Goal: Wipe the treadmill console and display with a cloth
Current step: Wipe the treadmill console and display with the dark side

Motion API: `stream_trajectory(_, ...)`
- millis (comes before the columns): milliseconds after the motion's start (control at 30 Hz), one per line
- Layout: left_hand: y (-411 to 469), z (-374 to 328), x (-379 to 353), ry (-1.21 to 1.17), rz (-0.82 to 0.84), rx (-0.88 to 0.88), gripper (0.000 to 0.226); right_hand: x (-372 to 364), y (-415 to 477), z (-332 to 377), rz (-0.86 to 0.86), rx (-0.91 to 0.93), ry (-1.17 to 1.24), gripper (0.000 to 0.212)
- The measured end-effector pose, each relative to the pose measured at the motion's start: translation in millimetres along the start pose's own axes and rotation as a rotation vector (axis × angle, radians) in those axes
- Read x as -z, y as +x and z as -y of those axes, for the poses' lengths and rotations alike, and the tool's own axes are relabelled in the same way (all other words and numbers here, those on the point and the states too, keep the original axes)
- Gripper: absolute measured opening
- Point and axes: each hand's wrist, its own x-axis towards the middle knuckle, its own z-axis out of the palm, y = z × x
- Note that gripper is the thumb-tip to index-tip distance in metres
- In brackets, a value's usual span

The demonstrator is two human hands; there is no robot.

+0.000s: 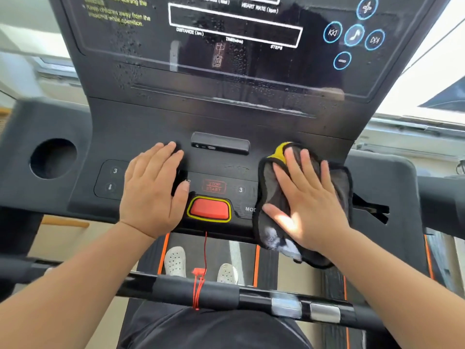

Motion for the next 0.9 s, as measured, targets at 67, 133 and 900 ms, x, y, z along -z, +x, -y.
stream_trajectory(67,0.0,-0.2,0.0,-0.009,0.01,-0.006,0.057,0.9,7.3,16.2,-0.023,0.08,-0.011,0.082)
stream_trajectory(133,-0.3,-0.3,0.2,-0.015,0.019,-0.002,0.057,2.0,14.2,37.3,-0.061,0.165,-0.009,0.077)
stream_trajectory(900,-2.1,2.2,-0.4,-0.059,0.009,0.018,0.057,0.5,16.5,79.6,-0.056,0.2,0.074,0.06)
